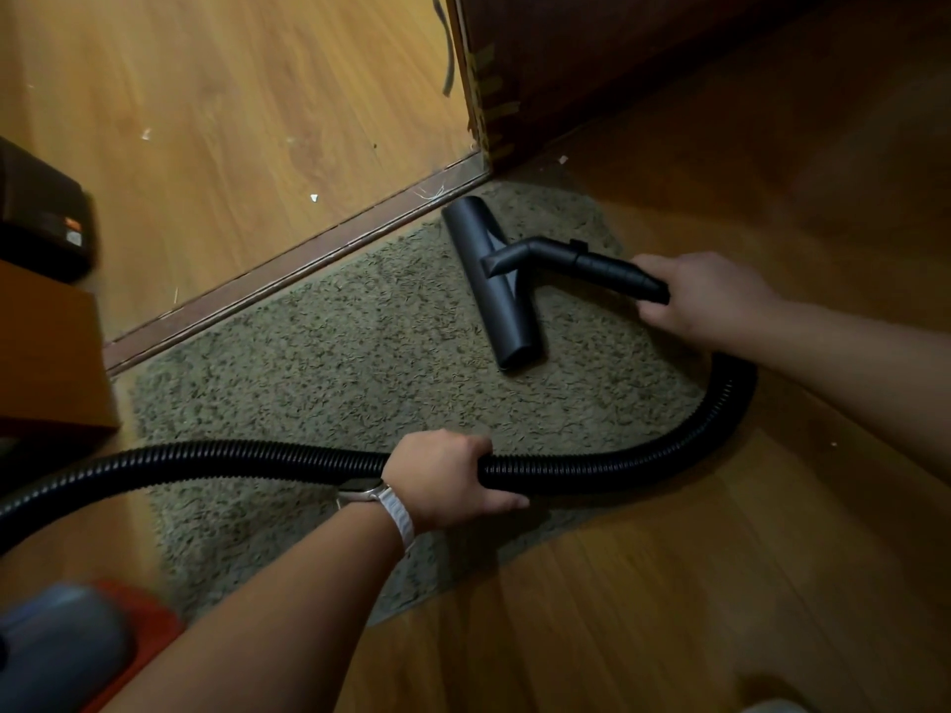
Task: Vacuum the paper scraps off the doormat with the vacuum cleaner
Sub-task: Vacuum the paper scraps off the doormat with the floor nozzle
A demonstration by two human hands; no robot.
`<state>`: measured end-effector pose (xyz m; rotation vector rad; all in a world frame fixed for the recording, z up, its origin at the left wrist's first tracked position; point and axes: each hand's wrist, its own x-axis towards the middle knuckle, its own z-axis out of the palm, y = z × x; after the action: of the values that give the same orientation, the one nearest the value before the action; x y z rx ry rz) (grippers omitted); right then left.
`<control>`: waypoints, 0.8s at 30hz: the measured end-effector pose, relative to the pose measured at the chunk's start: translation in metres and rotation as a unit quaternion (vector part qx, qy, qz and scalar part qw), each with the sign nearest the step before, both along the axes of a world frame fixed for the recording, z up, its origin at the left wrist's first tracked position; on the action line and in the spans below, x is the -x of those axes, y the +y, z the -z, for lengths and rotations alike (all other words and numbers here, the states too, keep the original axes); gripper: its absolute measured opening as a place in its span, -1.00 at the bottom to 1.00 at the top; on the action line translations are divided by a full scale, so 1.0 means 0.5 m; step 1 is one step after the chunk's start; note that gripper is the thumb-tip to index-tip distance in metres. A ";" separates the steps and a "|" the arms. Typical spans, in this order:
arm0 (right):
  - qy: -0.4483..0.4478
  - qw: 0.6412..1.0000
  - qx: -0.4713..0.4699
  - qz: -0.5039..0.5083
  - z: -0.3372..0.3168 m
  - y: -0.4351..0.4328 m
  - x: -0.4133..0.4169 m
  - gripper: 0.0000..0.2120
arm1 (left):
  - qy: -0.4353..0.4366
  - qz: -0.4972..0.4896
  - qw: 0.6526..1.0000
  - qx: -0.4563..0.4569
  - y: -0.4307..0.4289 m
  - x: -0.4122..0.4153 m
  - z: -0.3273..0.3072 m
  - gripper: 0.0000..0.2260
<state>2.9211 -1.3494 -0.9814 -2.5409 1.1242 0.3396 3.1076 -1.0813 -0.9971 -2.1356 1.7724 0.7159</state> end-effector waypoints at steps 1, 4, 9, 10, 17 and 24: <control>0.002 1.000 0.003 -0.013 -0.001 0.003 -0.011 -0.54 | 0.000 0.000 1.000 -0.005 0.005 0.000 0.000 -0.41; 0.013 0.999 0.006 -0.043 -0.007 0.010 -0.040 -0.50 | 0.006 0.001 1.000 -0.007 0.018 0.001 0.000 -0.38; 0.001 1.000 -0.021 -0.016 -0.019 0.009 -0.030 -0.57 | 0.009 0.001 1.000 0.001 0.022 0.006 -0.001 -0.40; -0.006 1.000 -0.028 0.006 -0.021 0.004 -0.019 -0.60 | 0.008 -0.001 1.000 0.003 0.021 0.008 -0.001 -0.40; -0.027 0.995 -0.035 0.087 -0.032 -0.016 0.057 -0.67 | 0.016 -0.006 0.999 0.028 0.001 0.010 -0.004 -0.44; -0.018 0.994 -0.032 0.102 -0.033 -0.020 0.077 -0.67 | 0.020 0.002 0.999 0.035 -0.007 0.004 -0.006 -0.44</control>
<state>2.8825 -1.3596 -0.9652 -2.3418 1.3229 0.2722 3.1059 -1.0846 -0.9940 -2.1763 1.8475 0.7098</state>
